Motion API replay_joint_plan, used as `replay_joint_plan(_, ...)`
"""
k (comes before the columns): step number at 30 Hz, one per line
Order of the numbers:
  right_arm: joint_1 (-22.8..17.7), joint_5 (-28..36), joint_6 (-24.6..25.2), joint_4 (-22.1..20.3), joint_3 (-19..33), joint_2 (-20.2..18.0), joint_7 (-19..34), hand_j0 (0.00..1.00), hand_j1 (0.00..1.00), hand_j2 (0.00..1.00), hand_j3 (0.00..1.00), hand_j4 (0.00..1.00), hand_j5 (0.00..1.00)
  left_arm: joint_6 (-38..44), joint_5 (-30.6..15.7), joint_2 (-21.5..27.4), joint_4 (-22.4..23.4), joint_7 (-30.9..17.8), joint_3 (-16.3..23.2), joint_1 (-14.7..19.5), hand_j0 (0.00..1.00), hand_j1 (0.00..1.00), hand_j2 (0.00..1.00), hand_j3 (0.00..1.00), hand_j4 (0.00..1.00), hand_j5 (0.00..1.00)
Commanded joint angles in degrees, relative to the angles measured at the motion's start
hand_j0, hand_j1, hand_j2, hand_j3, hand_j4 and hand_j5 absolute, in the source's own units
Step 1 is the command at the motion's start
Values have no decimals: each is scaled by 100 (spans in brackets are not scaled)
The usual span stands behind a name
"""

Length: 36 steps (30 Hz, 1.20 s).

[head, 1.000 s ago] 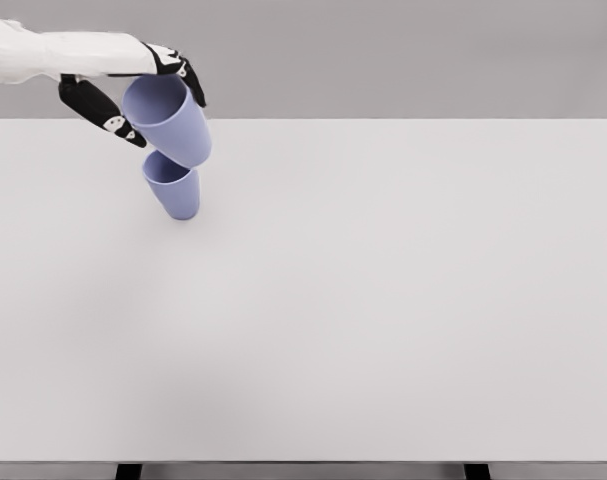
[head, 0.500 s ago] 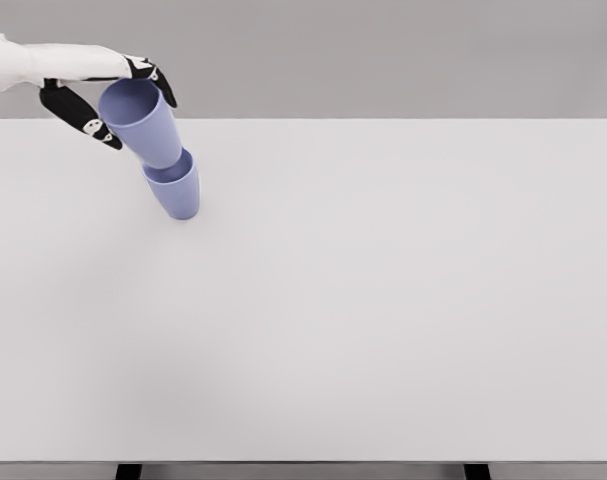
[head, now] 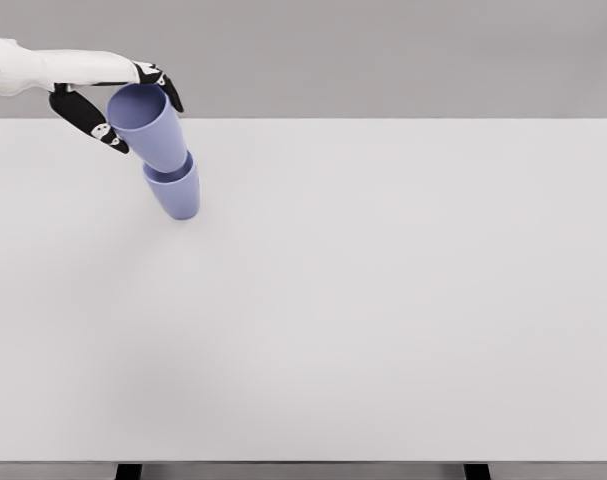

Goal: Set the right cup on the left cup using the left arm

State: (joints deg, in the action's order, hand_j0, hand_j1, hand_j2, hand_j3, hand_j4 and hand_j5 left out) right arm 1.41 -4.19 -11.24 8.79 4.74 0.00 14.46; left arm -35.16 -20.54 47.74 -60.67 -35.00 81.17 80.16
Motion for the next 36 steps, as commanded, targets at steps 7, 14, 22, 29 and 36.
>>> replay_joint_plan(7,-9,-3,-1,0,1,0,5,100,100,100,100,100,100,16,-29,-116,292,0,-22,0,53,53,53,53,53,53)
replay_joint_plan(14,-9,-3,-1,0,1,0,4,100,100,100,100,100,100,16,-12,-203,380,0,-5,-18,53,53,53,53,53,53)
replay_joint_plan(22,-9,-3,-1,0,1,0,4,100,100,100,100,100,100,16,6,-212,442,0,-31,-141,54,54,54,54,54,54)
replay_joint_plan(29,-9,-3,-1,0,1,0,5,100,100,100,100,100,100,16,41,-300,574,0,-40,-149,55,55,55,55,55,55)
replay_joint_plan(36,0,-3,-1,0,1,0,-4,100,100,100,100,100,100,16,50,-309,583,0,-119,-281,55,55,55,55,55,55)
